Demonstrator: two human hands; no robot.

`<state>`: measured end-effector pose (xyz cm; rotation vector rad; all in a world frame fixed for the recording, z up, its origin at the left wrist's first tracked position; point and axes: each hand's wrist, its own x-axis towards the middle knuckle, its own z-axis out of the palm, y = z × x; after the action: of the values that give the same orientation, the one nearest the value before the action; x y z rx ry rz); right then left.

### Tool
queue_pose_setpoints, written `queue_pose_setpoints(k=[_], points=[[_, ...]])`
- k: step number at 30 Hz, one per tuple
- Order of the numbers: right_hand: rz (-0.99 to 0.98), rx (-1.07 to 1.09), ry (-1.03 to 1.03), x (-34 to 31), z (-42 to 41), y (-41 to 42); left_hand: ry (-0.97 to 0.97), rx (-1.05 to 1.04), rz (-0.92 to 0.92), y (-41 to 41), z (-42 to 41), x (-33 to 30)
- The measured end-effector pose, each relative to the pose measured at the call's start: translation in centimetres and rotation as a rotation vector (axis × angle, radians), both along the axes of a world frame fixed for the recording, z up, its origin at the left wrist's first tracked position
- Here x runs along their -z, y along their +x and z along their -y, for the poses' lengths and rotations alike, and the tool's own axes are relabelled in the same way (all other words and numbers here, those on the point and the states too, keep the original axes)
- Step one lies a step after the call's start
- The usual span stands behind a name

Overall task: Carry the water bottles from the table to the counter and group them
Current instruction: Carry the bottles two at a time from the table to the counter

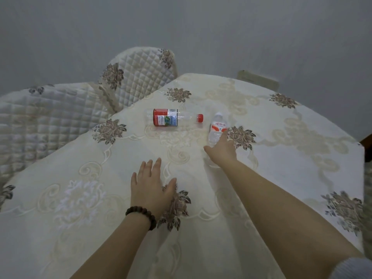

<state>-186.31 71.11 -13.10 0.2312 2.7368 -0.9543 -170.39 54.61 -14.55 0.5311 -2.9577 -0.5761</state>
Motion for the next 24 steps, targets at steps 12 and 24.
queue_pose_setpoints(k=[12,24], points=[[-0.169,-0.032,-0.089,0.6,-3.3,1.8,-0.171,0.133,-0.092,-15.2,2.9,-2.0],[-0.35,-0.061,-0.186,2.4,-4.5,0.4,-0.414,0.172,-0.037,-23.9,4.6,2.0]])
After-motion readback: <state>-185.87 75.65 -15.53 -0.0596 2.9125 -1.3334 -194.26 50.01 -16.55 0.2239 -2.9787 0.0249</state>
